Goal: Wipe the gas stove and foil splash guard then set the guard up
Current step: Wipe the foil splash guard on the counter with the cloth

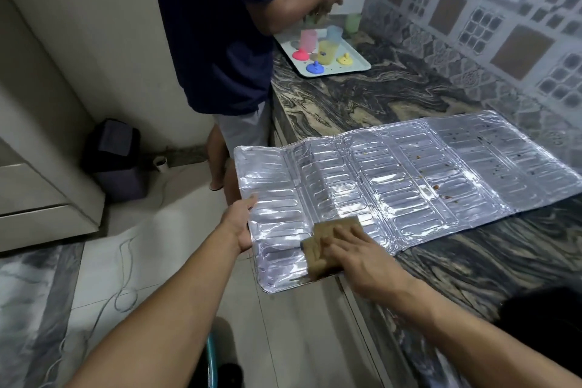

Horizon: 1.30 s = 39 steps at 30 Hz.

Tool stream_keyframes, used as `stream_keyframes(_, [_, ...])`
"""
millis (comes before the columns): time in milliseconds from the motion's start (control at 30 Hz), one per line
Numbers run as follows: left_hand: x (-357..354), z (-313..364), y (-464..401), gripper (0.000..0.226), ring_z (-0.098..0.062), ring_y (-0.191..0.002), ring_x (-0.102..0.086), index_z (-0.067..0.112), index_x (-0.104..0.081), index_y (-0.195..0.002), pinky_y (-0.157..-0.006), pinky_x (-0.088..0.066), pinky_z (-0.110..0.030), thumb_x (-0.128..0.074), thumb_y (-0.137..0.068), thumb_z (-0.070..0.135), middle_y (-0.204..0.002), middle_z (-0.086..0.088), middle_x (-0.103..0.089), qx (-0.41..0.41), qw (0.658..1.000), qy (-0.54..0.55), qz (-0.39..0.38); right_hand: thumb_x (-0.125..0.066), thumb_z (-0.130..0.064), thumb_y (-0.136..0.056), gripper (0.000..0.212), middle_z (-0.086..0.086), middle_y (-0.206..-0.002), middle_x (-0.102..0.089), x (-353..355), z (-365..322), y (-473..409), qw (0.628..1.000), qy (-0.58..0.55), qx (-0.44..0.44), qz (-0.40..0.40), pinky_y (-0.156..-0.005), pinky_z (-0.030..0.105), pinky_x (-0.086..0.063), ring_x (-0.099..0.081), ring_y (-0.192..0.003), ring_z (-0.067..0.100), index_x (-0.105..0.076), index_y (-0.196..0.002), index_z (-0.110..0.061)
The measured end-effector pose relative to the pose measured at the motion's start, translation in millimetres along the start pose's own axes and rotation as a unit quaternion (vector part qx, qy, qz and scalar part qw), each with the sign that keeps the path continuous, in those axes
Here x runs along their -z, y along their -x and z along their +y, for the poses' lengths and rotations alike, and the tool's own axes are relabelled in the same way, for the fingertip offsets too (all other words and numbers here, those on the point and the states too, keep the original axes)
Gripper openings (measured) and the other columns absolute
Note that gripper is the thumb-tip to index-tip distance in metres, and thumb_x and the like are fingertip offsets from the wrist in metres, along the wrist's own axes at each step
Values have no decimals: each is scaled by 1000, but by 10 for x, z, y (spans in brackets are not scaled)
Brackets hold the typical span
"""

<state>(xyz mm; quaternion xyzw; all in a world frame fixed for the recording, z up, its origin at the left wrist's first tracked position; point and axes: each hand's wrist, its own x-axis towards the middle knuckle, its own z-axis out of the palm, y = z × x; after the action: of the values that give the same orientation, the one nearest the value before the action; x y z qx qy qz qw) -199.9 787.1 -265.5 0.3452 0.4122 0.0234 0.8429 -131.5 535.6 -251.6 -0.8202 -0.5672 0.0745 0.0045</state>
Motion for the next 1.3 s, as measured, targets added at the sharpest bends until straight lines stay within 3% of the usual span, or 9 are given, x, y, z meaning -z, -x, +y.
stream_keyframes(233, [-8, -53, -104, 19, -28, -93, -64, 3, -59, -95, -76, -50, -30, -69, -79, 6, -99, -11, -62, -94, 921, -249, 286, -39, -46, -87, 50, 14, -128, -59, -97, 608, 87, 968, -38, -247, 34, -100, 50, -40, -50, -121, 39, -59, -119, -13])
stream_keyframes(300, [-102, -145, -50, 44, -35, -113, -56, 6, -52, -118, -94, -49, -41, -66, -76, 13, -123, -13, -54, -192, 805, -458, 325, -32, -44, -87, 62, 21, -137, -53, -175, 681, 105, 960, -31, -278, 4, -100, 57, -40, -48, -126, 46, -54, -132, -6])
stream_keyframes(367, [-226, -248, 7, 60, -33, -131, -40, 10, -43, -135, -110, -34, -44, -64, -81, 25, -145, -14, -38, -311, 678, -610, 268, -26, -45, -87, 69, 22, -142, -49, -204, 662, 104, 957, -24, -288, 6, -99, 59, -41, -46, -127, 48, -48, -138, -4])
stream_keyframes(400, [-337, -294, 28, 64, -31, -140, -29, 12, -37, -142, -117, -23, -44, -60, -85, 31, -153, -12, -28, -343, 651, -644, 211, -21, -48, -86, 73, 21, -145, -45, -171, 633, 107, 956, -23, -294, 5, -100, 59, -39, -44, -129, 47, -45, -141, -6])
stream_keyframes(567, [-800, -544, -21, 67, -20, -149, 10, 21, -8, -153, -117, 10, -44, -37, -98, 43, -162, -3, 8, -330, 626, -705, 49, -30, -42, -98, 62, 14, -159, -23, -56, 394, 225, 950, -20, -310, -5, -114, 50, -25, -25, -143, 41, -24, -153, -15])
stream_keyframes(767, [-1021, -667, -174, 71, -19, -148, 16, 18, 5, -153, -116, 11, -52, -30, -99, 47, -160, -3, 16, -280, 543, -792, -16, -44, -38, -84, 58, 18, -137, -56, -172, 236, 410, 951, -20, -306, 46, -91, 51, -52, -57, -117, 44, -55, -134, -11])
stream_keyframes(867, [-1081, -665, -211, 76, -20, -148, 13, 20, 5, -153, -114, 8, -58, -32, -96, 54, -160, 0, 15, -257, 522, -813, -19, -30, -45, -95, 64, 11, -159, -27, -164, 372, 412, 941, -21, -335, 39, -116, 47, -26, -26, -145, 35, -26, -152, -16])
stream_keyframes(1100, [-1239, -584, -135, 82, -21, -149, 6, 20, -3, -154, -116, 0, -62, -45, -92, 53, -162, 1, 8, -219, 508, -833, -6, -20, -58, -96, 79, 15, -163, -1, -43, 1104, 420, 825, -102, -556, -13, -119, 53, 1, 2, -148, 40, 1, -155, -10])
stream_keyframes(1300, [-1487, -475, -138, 93, -36, -145, -14, 25, -15, -151, -114, -13, -63, -69, -77, 42, -158, -11, -16, -237, 464, -854, 0, -17, -55, -98, 70, 13, -163, 7, -179, 737, 402, 911, -68, -407, -4, -119, 54, 5, 8, -148, 40, 7, -155, -23])
